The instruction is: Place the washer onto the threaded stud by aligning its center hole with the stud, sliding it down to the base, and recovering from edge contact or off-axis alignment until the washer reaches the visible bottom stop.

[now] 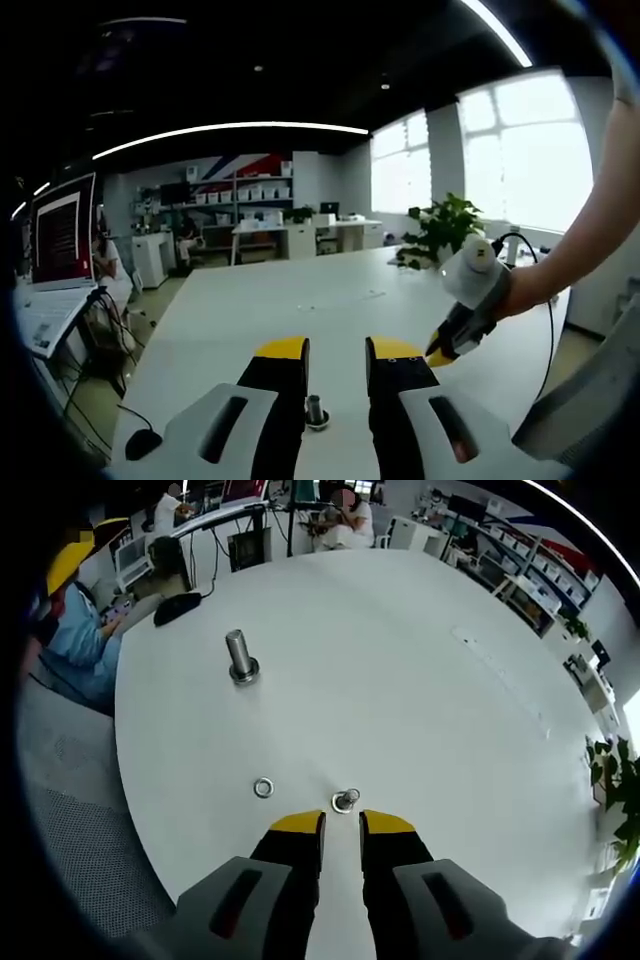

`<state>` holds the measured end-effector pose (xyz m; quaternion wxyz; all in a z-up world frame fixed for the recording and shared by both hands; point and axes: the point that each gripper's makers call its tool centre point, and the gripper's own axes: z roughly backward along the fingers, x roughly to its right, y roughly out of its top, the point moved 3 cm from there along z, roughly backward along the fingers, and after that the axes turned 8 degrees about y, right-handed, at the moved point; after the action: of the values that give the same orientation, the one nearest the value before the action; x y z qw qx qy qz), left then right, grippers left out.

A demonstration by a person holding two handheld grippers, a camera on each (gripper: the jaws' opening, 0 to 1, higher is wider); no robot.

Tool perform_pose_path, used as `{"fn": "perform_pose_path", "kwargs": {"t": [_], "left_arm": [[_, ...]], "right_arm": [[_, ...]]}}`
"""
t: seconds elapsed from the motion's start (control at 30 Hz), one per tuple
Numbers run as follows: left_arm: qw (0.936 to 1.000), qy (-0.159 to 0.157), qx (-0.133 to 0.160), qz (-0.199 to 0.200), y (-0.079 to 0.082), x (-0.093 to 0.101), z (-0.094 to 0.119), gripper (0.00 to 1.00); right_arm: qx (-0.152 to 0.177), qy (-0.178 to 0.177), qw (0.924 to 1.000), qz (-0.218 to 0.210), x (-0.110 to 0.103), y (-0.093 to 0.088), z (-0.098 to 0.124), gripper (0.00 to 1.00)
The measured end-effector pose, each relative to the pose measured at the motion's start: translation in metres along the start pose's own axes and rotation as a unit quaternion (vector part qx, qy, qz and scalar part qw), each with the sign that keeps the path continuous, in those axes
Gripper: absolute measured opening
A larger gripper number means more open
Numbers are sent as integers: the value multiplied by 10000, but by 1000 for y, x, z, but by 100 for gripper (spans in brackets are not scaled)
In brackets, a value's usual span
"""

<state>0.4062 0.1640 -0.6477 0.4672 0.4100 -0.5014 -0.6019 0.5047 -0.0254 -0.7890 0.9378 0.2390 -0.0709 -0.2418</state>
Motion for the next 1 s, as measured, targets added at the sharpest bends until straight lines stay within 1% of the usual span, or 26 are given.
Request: {"fn": "perform_pose_path", "kwargs": {"t": [0.63, 0.73, 1.0], "left_arm": [[10000, -30, 66, 9, 3, 1, 1, 20], [10000, -24, 68, 27, 3, 1, 1, 20], [10000, -24, 81, 43, 4, 1, 1, 20]], "right_arm": [[-32, 104, 9999, -104, -17, -6, 0, 17], [8, 156, 9998, -139, -19, -6, -2, 18], [-37, 255, 9995, -161, -30, -9, -8, 18]]}}
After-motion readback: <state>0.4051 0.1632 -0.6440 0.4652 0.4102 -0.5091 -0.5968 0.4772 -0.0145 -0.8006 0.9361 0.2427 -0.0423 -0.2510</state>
